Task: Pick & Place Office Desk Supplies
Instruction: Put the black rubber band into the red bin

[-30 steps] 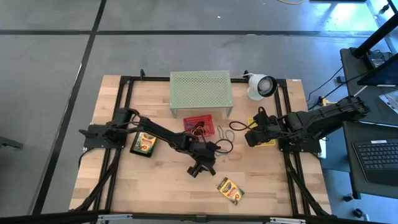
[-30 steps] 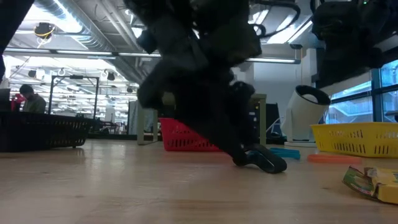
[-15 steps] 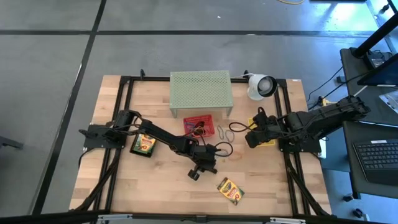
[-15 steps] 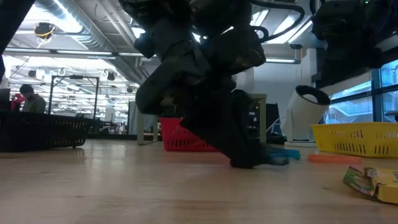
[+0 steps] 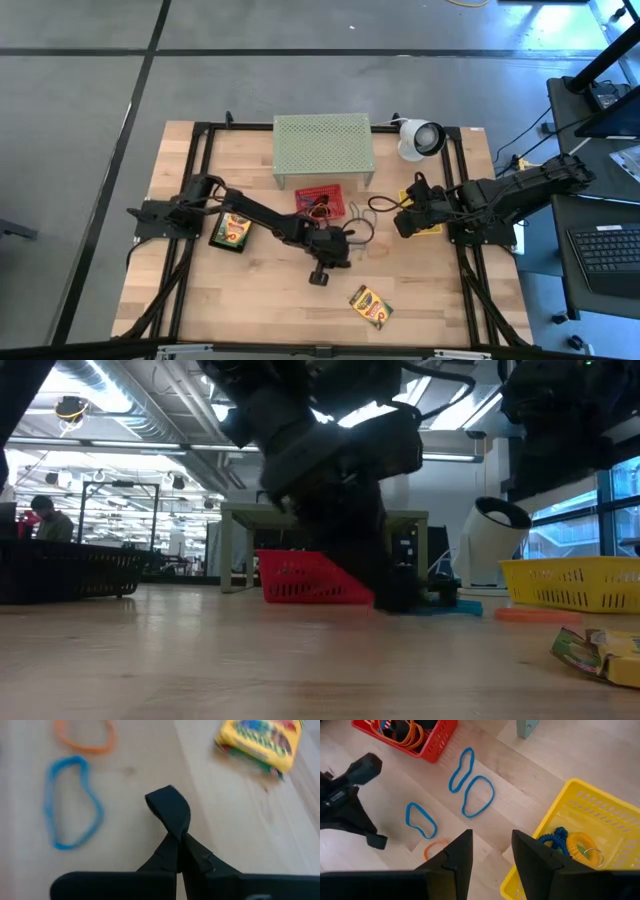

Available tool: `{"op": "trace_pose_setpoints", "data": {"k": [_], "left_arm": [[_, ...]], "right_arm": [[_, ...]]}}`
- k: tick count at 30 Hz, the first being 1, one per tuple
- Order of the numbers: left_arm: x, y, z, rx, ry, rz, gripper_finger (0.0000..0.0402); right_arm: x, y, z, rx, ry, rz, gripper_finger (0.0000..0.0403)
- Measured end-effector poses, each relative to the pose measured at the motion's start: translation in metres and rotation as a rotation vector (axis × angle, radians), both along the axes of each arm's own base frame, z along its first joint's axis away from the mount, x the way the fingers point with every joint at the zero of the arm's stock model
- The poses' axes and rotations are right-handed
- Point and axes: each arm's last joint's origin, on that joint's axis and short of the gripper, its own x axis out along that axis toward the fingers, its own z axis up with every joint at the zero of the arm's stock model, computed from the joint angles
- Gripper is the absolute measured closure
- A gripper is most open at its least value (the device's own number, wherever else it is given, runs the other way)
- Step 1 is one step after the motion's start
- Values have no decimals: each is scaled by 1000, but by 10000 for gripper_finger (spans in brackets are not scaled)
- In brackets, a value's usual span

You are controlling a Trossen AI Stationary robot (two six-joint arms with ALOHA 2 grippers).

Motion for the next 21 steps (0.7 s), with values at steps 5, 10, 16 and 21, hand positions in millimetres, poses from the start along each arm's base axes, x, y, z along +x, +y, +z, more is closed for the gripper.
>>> {"op": "trace_pose_setpoints", "data": {"k": [5,10,16,21], "left_arm": [[1,20,20,-20,-32,39,399],[-2,42,47,-51,-75,70,399],[-18,75,80,-143,-16,290,400],[-37,95,97,-158,65,483,400]], "right_arm": [[0,0,0,7,-8,-14,266],[1,0,1,6,-14,-8,266],[1,0,0,-8,-6,18,266],[1,0,1,-20,-1,39,266]]}}
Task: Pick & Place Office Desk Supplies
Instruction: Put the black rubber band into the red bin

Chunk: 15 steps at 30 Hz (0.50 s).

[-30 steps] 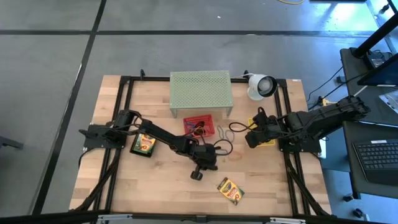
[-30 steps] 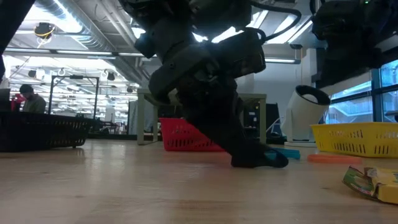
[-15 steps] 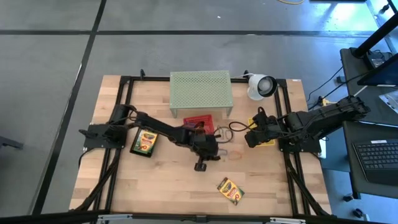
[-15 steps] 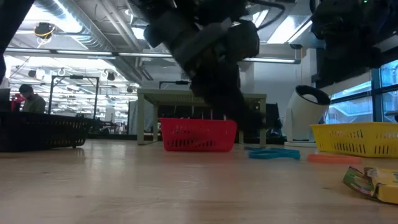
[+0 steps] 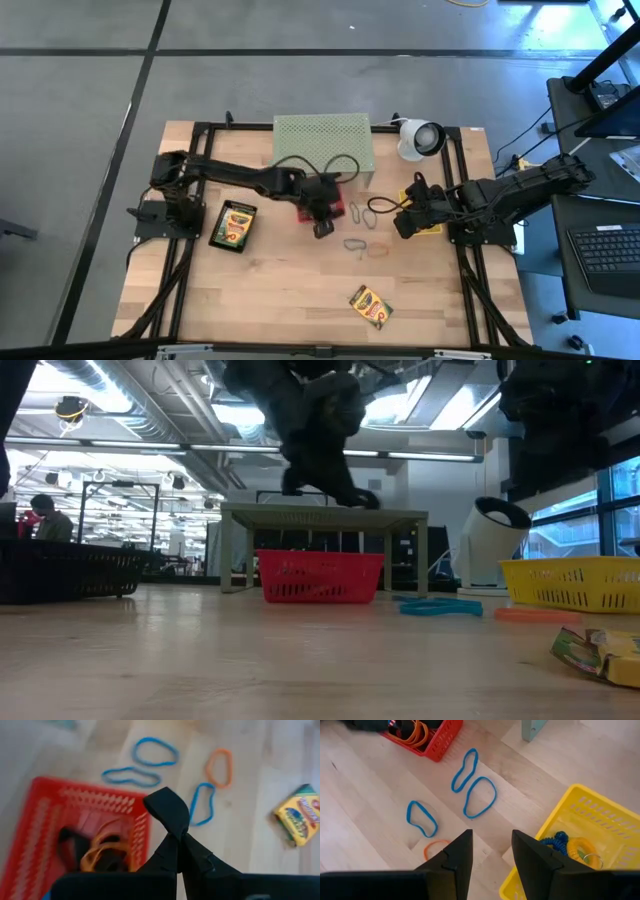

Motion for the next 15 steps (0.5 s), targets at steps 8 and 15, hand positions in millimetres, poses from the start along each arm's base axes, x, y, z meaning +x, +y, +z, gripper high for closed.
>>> {"op": "trace_pose_setpoints", "data": {"k": [8,15], "left_arm": [[-19,16,-6,46,201,112,400],[-20,28,-19,80,272,137,400]], "right_arm": [[0,0,0,-7,5,15,266],[3,1,2,11,-38,10,266]]}}
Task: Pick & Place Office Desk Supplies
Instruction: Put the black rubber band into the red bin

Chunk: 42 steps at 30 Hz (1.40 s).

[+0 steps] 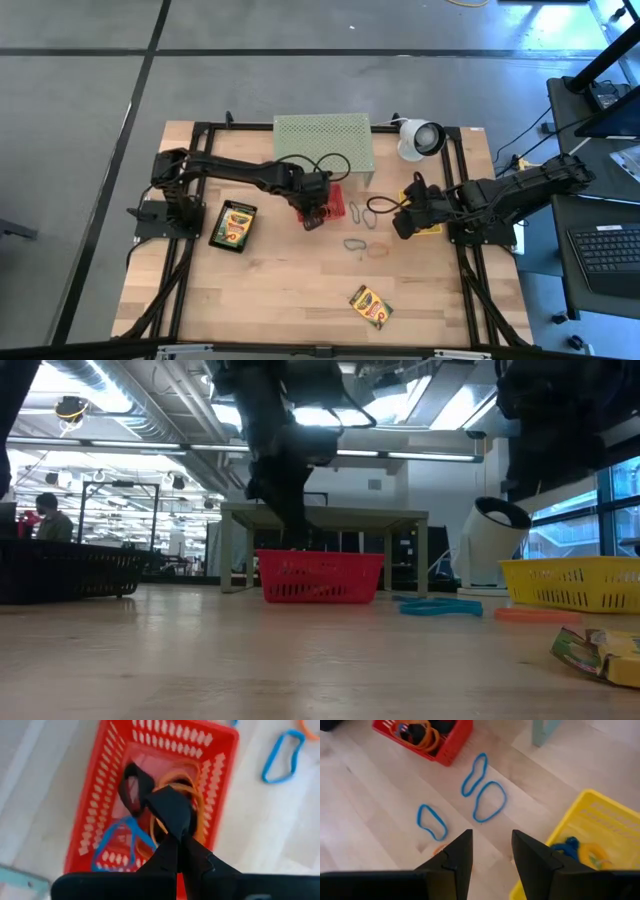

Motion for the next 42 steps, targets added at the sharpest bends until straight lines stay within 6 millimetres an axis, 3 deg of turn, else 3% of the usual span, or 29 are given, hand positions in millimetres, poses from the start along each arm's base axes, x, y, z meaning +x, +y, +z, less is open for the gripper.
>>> {"op": "trace_pose_setpoints", "data": {"k": [7,30,35,42], "left_arm": [[6,11,-20,-39,54,2,400],[10,9,-19,-83,9,22,395],[10,9,-19,-88,8,30,362],[10,8,-19,-169,6,40,274]], "right_arm": [[4,3,3,33,-46,24,266],[3,7,3,28,-54,42,266],[3,7,3,28,-54,42,266],[3,7,3,22,-51,51,266]]}}
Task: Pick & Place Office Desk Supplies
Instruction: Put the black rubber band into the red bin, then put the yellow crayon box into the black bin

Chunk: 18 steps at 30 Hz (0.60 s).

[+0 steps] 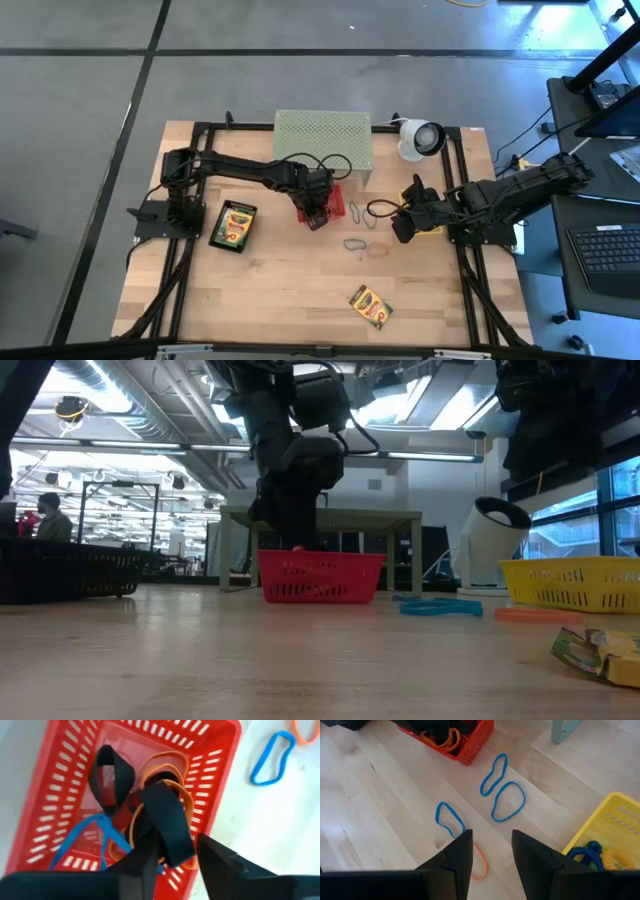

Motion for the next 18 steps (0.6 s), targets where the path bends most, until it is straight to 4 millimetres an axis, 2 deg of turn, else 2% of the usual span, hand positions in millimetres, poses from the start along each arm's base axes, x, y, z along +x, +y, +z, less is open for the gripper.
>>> {"op": "trace_pose_setpoints", "data": {"k": [6,13,18], "left_arm": [[0,3,8,-93,-42,20,239],[-8,2,30,-64,-97,25,243],[-14,3,37,-13,-90,36,251]], "right_arm": [[0,0,0,-4,2,6,266],[0,0,0,-4,1,6,266],[0,0,0,-4,1,6,266]]}}
